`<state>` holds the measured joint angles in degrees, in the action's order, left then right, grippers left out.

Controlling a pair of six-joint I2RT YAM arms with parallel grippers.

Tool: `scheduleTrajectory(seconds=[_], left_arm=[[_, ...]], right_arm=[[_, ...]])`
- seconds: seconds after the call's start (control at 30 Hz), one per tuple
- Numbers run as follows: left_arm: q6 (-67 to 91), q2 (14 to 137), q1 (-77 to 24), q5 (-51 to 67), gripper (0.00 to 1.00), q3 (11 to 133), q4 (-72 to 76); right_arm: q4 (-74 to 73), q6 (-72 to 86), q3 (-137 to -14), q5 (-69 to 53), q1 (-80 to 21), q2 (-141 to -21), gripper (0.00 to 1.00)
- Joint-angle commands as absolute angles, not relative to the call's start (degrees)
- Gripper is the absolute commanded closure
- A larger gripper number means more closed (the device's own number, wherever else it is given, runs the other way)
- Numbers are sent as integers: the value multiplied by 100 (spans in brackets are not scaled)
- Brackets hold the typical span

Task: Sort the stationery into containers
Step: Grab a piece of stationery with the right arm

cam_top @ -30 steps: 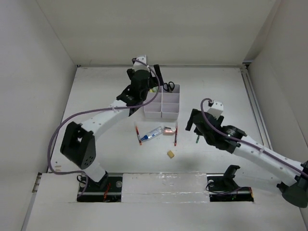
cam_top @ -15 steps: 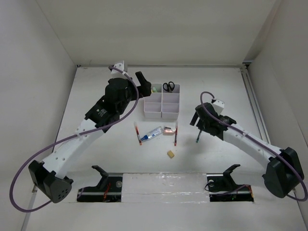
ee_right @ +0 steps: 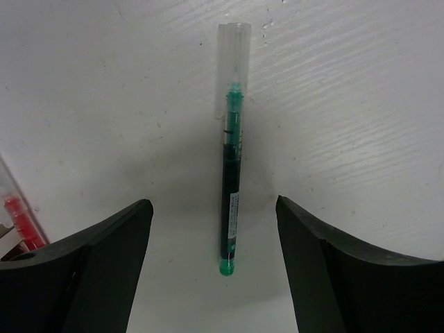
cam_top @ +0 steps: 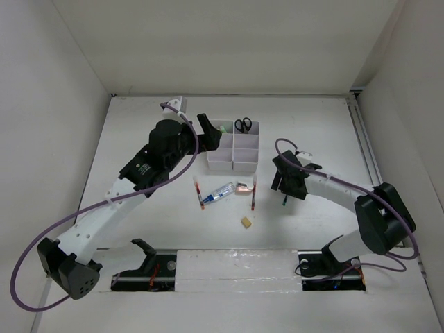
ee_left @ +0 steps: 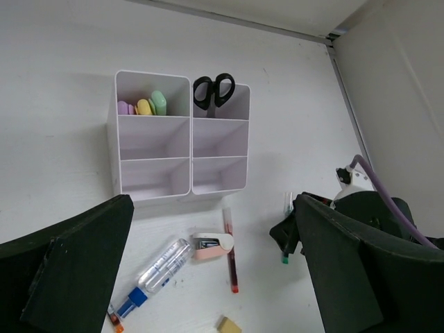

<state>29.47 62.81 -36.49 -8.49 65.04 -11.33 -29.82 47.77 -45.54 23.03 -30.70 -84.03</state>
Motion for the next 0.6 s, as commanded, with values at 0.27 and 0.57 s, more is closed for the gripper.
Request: scheduleTrajectory(seconds=[0.27, 0.57], left_arm=[[2830, 6267, -3639, -835, 0, 6504, -949], [2830, 6161, -3639, -1011, 0, 6714, -1125]], right_arm=[[-2892, 4403, -4667, 1705, -2699, -8490, 26], [-3128, 4157, -4772, 1372, -2593, -8718, 70]])
